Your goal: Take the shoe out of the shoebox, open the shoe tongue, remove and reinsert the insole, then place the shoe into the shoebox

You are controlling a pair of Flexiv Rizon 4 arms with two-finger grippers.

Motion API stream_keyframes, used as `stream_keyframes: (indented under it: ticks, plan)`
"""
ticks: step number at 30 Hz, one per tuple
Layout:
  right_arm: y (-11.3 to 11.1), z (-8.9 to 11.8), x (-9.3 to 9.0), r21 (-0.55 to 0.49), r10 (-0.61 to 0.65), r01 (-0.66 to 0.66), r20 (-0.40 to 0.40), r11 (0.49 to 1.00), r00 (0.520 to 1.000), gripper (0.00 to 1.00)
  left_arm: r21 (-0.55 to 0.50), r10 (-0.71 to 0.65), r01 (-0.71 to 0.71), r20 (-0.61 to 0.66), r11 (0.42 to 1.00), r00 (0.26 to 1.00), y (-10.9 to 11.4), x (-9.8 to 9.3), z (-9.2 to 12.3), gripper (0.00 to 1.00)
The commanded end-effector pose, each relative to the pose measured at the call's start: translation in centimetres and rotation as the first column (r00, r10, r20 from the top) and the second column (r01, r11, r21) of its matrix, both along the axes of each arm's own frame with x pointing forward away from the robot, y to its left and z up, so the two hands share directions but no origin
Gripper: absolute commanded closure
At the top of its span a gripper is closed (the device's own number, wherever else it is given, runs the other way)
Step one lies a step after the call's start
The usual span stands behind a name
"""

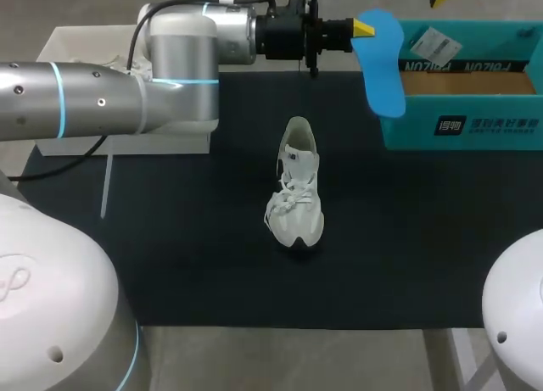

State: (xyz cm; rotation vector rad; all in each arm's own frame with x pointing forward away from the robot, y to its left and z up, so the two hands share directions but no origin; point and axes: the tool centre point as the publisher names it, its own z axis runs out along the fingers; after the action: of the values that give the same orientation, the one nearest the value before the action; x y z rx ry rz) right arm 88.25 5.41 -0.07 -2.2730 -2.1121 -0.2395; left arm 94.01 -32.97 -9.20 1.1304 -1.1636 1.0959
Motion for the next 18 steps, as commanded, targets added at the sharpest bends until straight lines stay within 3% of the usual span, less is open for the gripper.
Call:
stream_keyframes:
  ticks: [1,8,18]
  plan:
    - [0.86,-0.18,0.1,-0.045,-0.02,0.02,-0.006,0.999,1.0,0.0,0.0,0.01,-0.01,0.0,1.0,1.0,-0.11,-0.1,0.0,1.0]
    - [1.05,-0.75,-0.02,-0.045,-0.071,0.07,-0.021,0.996,0.997,0.0,-0.005,0.02,-0.02,0.0,1.0,1.0,0.03,-0.09,0.1,1.0]
    - [1.32,-1.05,-0.15,-0.078,-0.026,0.025,-0.011,0.997,1.0,0.0,-0.013,0.004,-0.004,-0.011,1.0,1.0,0.22,-0.14,0.29,1.0]
